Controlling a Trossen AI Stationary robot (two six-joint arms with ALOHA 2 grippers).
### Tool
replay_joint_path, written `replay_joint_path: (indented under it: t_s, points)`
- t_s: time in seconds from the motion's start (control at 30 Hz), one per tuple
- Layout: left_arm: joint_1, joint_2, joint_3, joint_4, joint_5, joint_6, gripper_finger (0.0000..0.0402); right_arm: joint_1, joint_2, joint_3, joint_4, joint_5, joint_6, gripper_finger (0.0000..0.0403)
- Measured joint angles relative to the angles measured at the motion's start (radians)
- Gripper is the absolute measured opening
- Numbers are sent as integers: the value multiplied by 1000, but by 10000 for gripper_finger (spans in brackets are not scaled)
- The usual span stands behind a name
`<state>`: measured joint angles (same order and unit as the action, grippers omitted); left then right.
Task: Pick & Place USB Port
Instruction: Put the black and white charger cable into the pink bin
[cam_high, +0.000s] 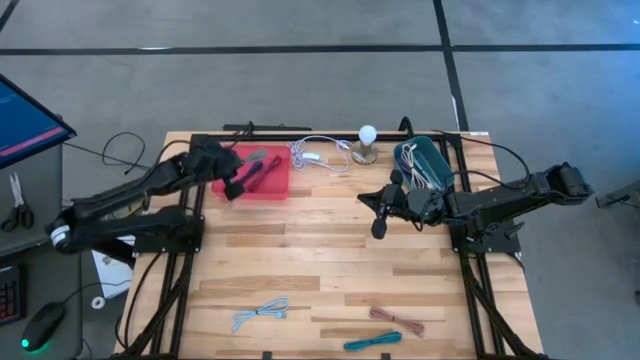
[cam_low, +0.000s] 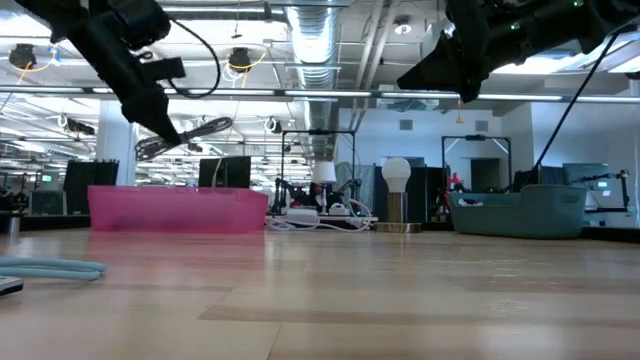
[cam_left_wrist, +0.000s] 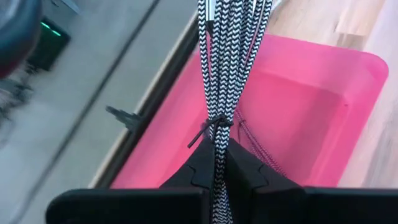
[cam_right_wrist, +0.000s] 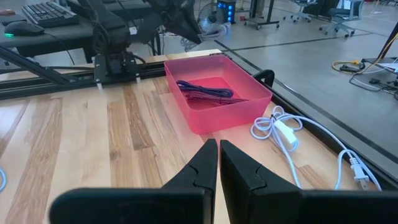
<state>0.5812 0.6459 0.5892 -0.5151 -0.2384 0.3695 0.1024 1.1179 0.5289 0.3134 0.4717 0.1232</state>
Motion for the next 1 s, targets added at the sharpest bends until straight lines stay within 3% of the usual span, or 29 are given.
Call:
replay_joint_path:
  t_s: [0.17, 0.33, 0.73, 1.0]
  points:
    - [129, 103, 0, 40, 150, 0, 15, 0, 0, 0, -1, 0, -2, 10]
    - [208, 252, 1, 140, 222, 0, 15, 0, 0, 0, -28, 0, -1, 10]
    - [282, 512, 1, 158, 225, -3, 16, 0, 0, 0, -45, 0, 1, 11]
    - [285, 562, 1, 203, 225, -40, 80, 0, 0, 0, -50, 0, 1, 11]
